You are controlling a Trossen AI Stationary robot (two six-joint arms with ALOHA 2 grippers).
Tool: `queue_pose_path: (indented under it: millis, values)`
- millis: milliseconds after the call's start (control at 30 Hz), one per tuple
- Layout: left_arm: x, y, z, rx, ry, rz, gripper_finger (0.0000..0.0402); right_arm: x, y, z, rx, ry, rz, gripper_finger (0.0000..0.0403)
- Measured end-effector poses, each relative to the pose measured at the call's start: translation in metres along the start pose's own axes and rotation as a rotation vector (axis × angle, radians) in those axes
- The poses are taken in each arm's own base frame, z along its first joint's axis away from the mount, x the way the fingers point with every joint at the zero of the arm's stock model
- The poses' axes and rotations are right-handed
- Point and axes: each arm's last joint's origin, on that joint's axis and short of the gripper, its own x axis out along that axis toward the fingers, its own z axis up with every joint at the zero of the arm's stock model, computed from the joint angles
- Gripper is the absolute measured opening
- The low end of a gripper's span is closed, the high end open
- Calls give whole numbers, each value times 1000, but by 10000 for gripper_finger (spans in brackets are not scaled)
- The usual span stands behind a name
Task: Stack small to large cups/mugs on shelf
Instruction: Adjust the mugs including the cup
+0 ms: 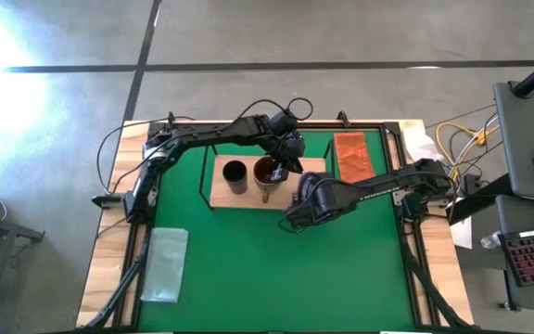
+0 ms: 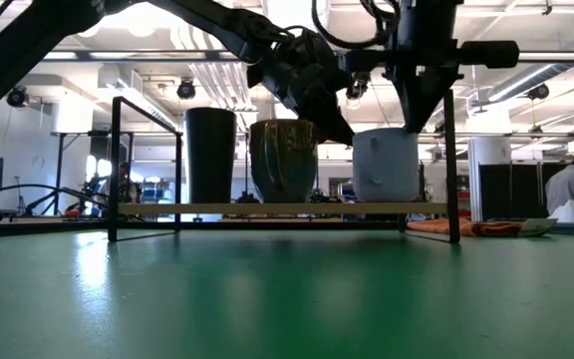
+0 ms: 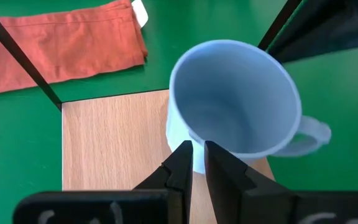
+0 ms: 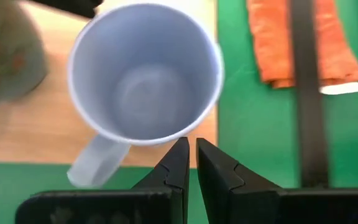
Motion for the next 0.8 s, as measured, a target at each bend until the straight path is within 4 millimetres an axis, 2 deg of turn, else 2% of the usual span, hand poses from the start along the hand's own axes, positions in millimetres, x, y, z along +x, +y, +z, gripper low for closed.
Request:
queue_pose_path:
  millis: [133, 567, 700, 800]
  values:
    - [0, -1, 0, -4, 6, -3, 27, 0, -6, 2, 5, -25, -53, 22]
    - [-2, -2, 1, -4, 9, -4, 27, 0, -6, 4, -22, -58, -52, 22]
    - [-9, -5, 6, 13, -4, 12, 27, 0, -6, 5, -16, -70, -48, 22]
    - [-14, -6, 8, 40, -1, 50, 27, -2, -6, 5, -18, -15, -50, 22]
